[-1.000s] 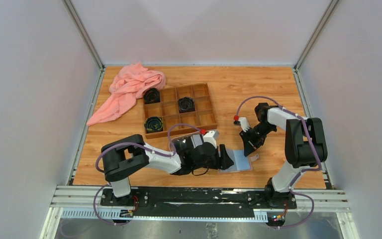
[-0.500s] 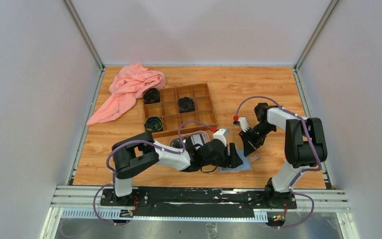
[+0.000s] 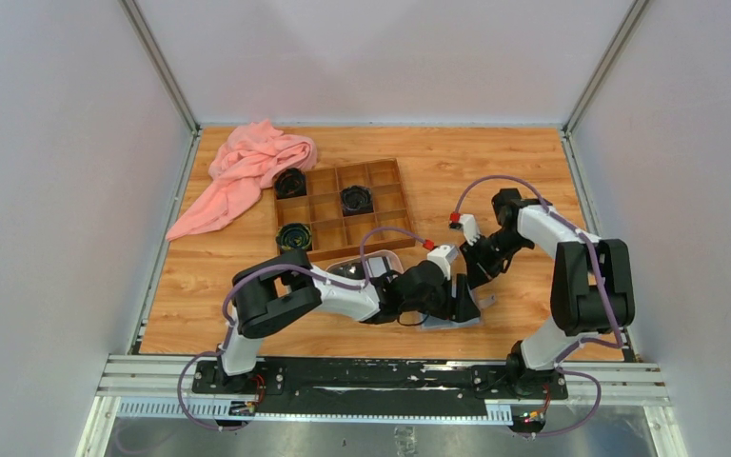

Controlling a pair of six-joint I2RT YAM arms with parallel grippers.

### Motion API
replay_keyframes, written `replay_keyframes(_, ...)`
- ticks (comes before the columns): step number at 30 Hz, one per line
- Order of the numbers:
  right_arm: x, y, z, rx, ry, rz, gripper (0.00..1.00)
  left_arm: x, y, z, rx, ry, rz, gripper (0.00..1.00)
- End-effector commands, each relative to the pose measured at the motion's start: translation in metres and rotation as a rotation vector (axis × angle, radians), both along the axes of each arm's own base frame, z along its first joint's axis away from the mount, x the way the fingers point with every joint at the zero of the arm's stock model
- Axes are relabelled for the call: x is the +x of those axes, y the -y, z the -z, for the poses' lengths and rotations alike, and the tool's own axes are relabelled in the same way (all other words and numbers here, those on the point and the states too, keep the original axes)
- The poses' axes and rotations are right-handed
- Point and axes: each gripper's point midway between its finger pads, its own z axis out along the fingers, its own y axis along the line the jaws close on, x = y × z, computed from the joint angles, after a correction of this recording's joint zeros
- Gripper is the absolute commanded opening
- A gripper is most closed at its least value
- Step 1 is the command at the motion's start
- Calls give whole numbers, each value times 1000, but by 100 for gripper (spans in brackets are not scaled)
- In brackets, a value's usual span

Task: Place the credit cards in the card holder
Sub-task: Open the card holder at the center of the board.

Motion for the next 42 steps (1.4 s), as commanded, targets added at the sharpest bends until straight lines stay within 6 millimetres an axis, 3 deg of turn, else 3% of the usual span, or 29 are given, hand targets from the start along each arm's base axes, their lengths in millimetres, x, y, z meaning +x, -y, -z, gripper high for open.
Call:
replay_keyframes(1,16,3,-27,39,91,55,9,4,-2,18,32,-8,17,65)
replay_keyframes(5,24,7,-42,64,155,90,13,6,-4,23,42,-13,16,65)
replay_keyframes(10,10,-13,-50,184,137,48,14,5,-3,22,40,-12,25,65)
replay_keyframes(14,-3,-19,-30,160,18,0,10,5,-2,14,27,0,30,65)
replay_keyframes(22,-9,-7,8,56,-128,5,6,1,-11,-16,-13,42,39,65)
replay_keyframes(27,-12,-7,13,32,-140,-12,6,0,-36,-30,-14,82,5,64)
replay_keyframes(34,-12,-12,5,60,-107,-23,6,10,-78,-19,71,122,-95,62)
replay_keyframes(37,-11,-15,1,81,-91,-28,6,8,-78,-11,90,107,-82,60)
replay_keyframes(42,-12,-18,-4,104,-87,-36,6,7,-72,0,118,98,-61,48)
